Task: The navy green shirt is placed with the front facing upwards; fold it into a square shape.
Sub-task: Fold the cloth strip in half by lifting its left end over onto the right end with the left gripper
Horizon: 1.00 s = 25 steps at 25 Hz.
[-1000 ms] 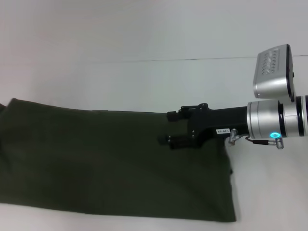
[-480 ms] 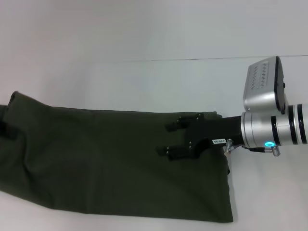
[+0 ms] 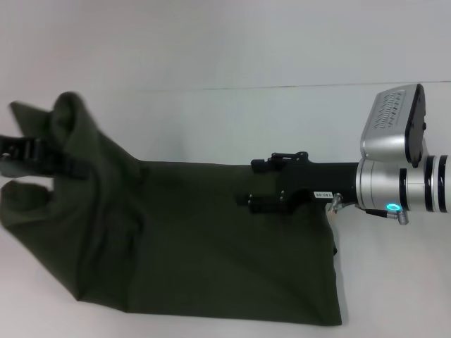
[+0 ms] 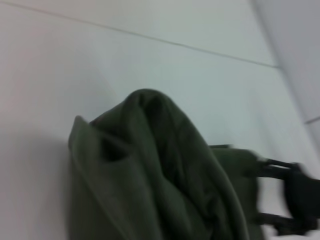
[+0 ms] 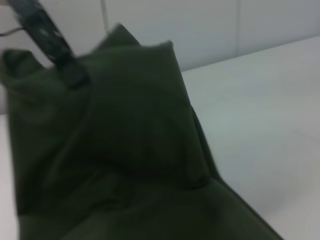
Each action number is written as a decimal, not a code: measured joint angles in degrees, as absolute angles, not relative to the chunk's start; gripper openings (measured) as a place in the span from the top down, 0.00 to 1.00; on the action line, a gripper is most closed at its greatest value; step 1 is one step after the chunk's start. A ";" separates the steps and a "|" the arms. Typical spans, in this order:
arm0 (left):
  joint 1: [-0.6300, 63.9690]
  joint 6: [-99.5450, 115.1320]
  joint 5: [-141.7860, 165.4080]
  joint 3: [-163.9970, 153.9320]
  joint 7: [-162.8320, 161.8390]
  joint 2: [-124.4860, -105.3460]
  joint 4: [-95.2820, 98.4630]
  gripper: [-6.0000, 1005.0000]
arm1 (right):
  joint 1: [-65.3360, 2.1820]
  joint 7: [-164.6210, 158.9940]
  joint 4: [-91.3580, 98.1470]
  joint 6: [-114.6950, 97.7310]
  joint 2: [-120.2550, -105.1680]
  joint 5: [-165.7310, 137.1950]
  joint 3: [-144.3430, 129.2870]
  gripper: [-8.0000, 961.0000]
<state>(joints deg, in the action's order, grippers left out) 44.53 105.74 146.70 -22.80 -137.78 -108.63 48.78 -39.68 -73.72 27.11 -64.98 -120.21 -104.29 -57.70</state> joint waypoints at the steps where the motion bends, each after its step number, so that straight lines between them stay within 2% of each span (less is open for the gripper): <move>1: 44.73 106.41 145.63 -22.83 -138.10 -109.02 48.78 0.89 | -39.68 -73.72 27.11 -64.98 -120.21 -104.29 -57.70 0.17; 7: 45.43 108.37 139.62 -23.49 -140.84 -111.14 48.35 0.89 | -39.48 -69.12 24.79 -63.05 -120.27 -102.47 -57.51 0.17; 15: 46.12 107.44 136.19 -23.71 -141.93 -115.69 48.00 0.89 | -36.98 -66.04 24.14 -60.23 -119.87 -94.53 -57.30 0.17; 17: 46.22 106.84 136.13 -23.97 -141.79 -116.35 48.01 0.89 | -36.77 -65.49 24.19 -61.35 -119.81 -94.59 -57.96 0.17; 25: 45.18 106.47 136.02 -23.94 -141.75 -116.02 48.46 0.89 | -37.45 -63.72 24.12 -66.21 -120.24 -95.66 -68.35 0.17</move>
<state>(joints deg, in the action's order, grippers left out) 45.18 106.47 136.02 -23.94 -141.75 -116.02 48.46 -37.45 -63.72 24.12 -66.21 -120.24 -95.66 -68.35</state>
